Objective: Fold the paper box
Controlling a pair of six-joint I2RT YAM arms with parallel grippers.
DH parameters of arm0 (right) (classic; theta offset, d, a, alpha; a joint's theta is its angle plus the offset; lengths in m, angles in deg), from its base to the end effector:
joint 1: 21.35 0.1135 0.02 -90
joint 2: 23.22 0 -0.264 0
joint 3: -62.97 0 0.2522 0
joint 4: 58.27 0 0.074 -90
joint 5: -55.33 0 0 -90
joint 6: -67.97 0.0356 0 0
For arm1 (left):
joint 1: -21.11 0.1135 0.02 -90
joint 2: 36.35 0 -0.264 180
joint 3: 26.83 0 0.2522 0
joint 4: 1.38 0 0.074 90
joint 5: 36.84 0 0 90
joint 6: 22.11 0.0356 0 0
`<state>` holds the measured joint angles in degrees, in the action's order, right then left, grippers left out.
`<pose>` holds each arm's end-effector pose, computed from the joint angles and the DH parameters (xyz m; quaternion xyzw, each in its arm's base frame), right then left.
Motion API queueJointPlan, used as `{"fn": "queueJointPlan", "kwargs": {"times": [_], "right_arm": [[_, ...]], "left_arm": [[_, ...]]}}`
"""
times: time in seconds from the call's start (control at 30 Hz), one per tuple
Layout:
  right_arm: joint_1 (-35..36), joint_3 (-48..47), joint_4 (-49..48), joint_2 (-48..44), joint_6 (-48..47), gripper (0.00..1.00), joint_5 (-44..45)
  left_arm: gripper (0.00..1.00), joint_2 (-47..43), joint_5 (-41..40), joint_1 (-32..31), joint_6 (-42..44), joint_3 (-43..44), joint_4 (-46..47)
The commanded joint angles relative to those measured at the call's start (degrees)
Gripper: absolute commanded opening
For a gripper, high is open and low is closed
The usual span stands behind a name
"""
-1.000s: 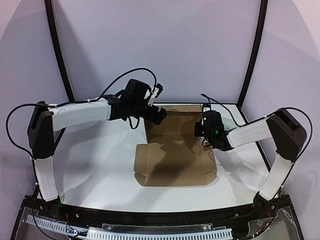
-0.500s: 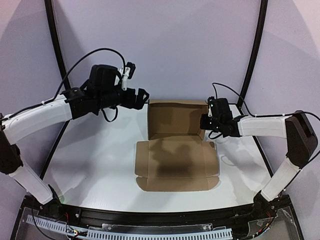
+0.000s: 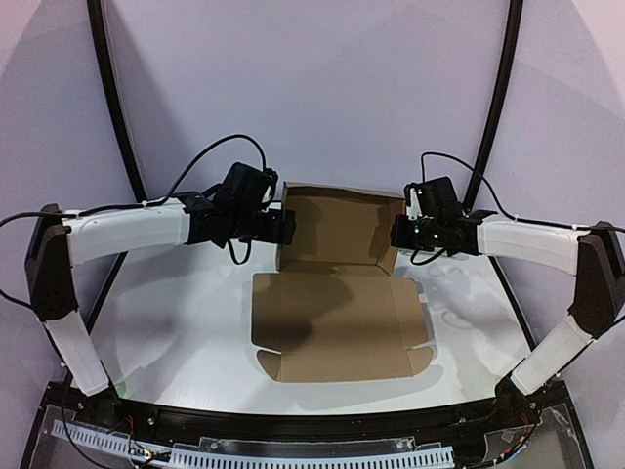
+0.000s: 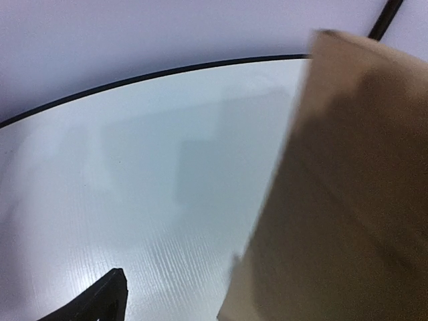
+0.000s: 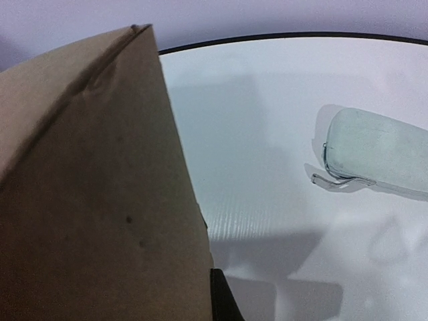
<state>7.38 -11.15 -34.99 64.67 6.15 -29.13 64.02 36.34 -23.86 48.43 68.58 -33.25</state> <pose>0.3021 0.1617 0.2514 0.0173 0.8942 0.1741 0.4121 0.2940 -0.2791 0.2866 0.1315 0.8773 -0.1254 0.4443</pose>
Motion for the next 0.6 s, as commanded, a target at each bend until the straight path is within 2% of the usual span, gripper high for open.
{"fn": "queueJointPlan", "kwargs": {"times": [0.0,0.07,0.2,0.23,0.4,0.5,0.57], "right_arm": [[-0.3,0.0,-0.4,-2.6,1.0,0.03,-3.2],[-0.3,0.2,-0.7,-3.0,1.0,0.03,-3.2],[-0.3,0.3,-1.0,-3.2,1.2,0.04,-2.7],[-0.2,0.3,-1.0,-3.1,1.3,0.05,-2.1],[-0.2,0.0,-1.0,-2.4,1.3,0.09,0.9],[0.1,-0.9,-0.5,-1.6,1.1,0.11,3.3],[0.8,-2.0,0.4,-0.4,0.5,0.12,7.2]], "left_arm": [[0.90,2.9,-3.0,-0.3,-2.4,4.6,-1.4],[0.80,4.0,-4.7,-0.3,-2.6,5.8,-2.7],[0.68,4.9,-4.8,-0.3,-2.8,6.7,-3.3],[0.61,5.0,-4.7,-0.3,-3.0,6.8,-3.2],[0.48,5.1,-3.7,-0.3,-2.9,6.8,-2.5],[0.37,5.2,-2.5,-0.3,-2.7,7.0,-2.3],[0.24,5.2,-1.6,-0.3,-2.5,7.6,-2.3]]}}
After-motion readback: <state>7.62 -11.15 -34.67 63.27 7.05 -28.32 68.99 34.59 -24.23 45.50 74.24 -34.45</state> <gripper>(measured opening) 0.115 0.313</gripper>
